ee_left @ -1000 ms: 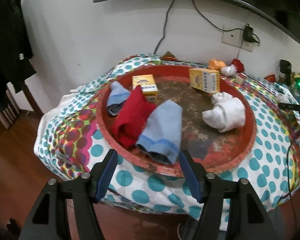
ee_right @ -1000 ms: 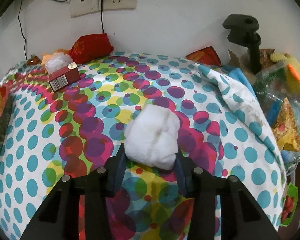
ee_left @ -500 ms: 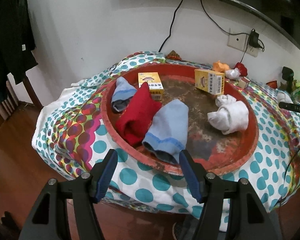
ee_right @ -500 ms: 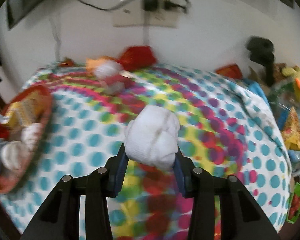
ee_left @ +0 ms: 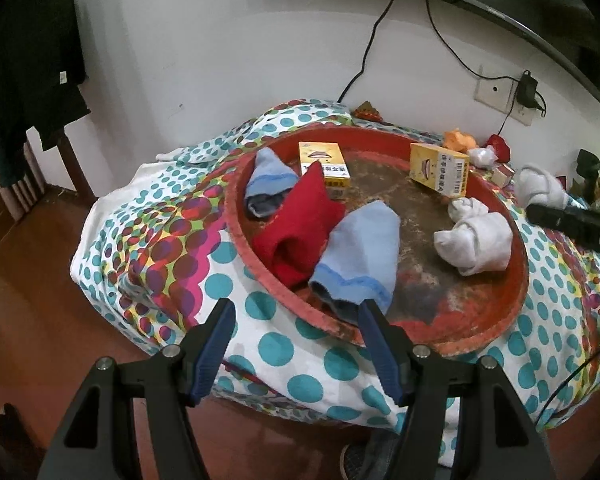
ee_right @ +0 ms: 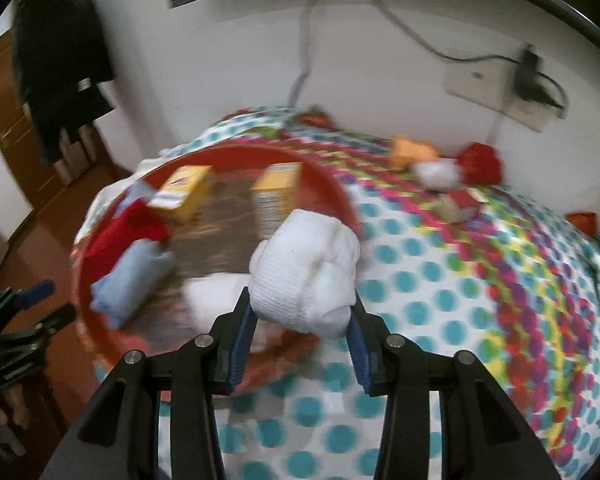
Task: Organize objects
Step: 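Lower the white sock into the tray and open the right gripper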
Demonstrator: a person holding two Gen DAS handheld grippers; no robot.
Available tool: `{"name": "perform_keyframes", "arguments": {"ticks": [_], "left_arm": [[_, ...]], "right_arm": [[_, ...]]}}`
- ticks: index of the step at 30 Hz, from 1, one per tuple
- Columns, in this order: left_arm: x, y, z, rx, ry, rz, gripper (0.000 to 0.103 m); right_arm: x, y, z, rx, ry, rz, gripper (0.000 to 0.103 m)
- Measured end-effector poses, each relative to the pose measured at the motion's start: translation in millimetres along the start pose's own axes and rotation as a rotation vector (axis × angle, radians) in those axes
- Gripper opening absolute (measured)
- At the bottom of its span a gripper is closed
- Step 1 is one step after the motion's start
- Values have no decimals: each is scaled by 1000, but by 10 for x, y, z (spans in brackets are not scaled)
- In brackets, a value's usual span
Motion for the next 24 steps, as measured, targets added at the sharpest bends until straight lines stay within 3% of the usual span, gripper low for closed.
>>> {"name": "perform_keyframes", "arguments": {"ticks": [7,13,18,24], "left_arm": [[53,10,-32,-13,36,-2,66],[141,20,-42,-19,64,-21,66],[157,23,-33,-16,31,-30,66],[140,24,-30,-16,52,-15,66]], "right_arm": [[634,-82,130,31,79,-89,40],[917,-165,267,70,104,-139,40],[1062,-205,415,110,106,-167,40],[1073,-209,624,151,73,-175,40]]}}
Point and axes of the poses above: each gripper's, at about its wrist camera, not at the fingertips, and z roughly the way its jaws point, x to its left, y to its top, the point moved 4 cm from there along z, roughly the way its jaws point
